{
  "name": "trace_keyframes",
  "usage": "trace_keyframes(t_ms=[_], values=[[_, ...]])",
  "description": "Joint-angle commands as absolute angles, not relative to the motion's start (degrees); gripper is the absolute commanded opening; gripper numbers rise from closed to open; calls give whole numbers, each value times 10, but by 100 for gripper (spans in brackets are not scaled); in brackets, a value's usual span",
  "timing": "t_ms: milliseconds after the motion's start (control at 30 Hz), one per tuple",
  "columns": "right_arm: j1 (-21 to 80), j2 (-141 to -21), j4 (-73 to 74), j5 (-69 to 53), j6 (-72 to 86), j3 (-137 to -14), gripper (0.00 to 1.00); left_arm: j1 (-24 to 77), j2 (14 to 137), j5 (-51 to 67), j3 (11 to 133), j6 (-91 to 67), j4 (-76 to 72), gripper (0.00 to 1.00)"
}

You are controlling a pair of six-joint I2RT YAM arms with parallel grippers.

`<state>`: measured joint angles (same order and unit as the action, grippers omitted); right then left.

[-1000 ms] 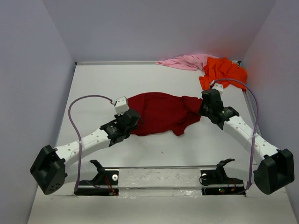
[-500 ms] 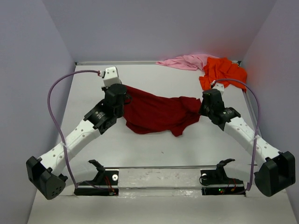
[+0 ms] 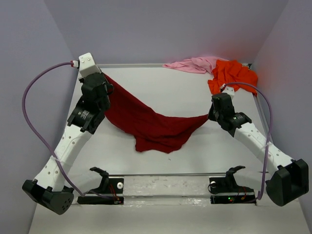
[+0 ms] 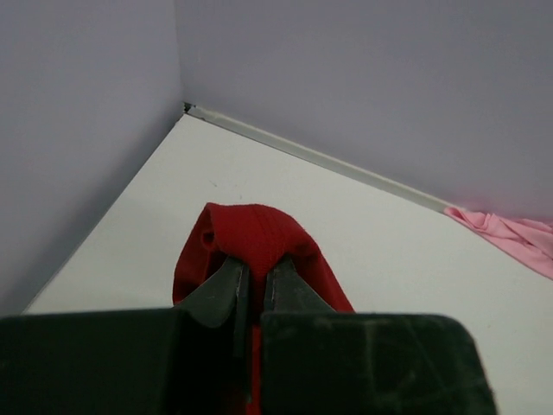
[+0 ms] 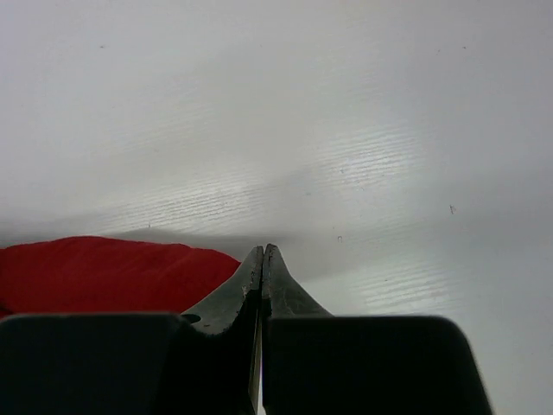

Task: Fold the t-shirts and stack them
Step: Flatten out the crumpled T-shirt at the center of the board.

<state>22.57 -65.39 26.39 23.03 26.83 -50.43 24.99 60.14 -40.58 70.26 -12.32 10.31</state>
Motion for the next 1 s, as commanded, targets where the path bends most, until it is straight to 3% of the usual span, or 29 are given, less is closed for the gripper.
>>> trace_keyframes(t_ms=[0, 300, 733, 967], values=[[229, -622, 239, 254, 266, -506, 0, 246, 605, -381, 763, -116, 79, 0], [229, -566, 234, 262, 251, -538, 0, 245, 548, -369, 751, -96, 56, 0], [229, -602, 315, 289, 171, -813, 0, 246, 540, -311, 876, -82, 127, 0], [229, -580, 380, 301, 146, -886, 0, 247, 498, -235, 904, -98, 184, 0]])
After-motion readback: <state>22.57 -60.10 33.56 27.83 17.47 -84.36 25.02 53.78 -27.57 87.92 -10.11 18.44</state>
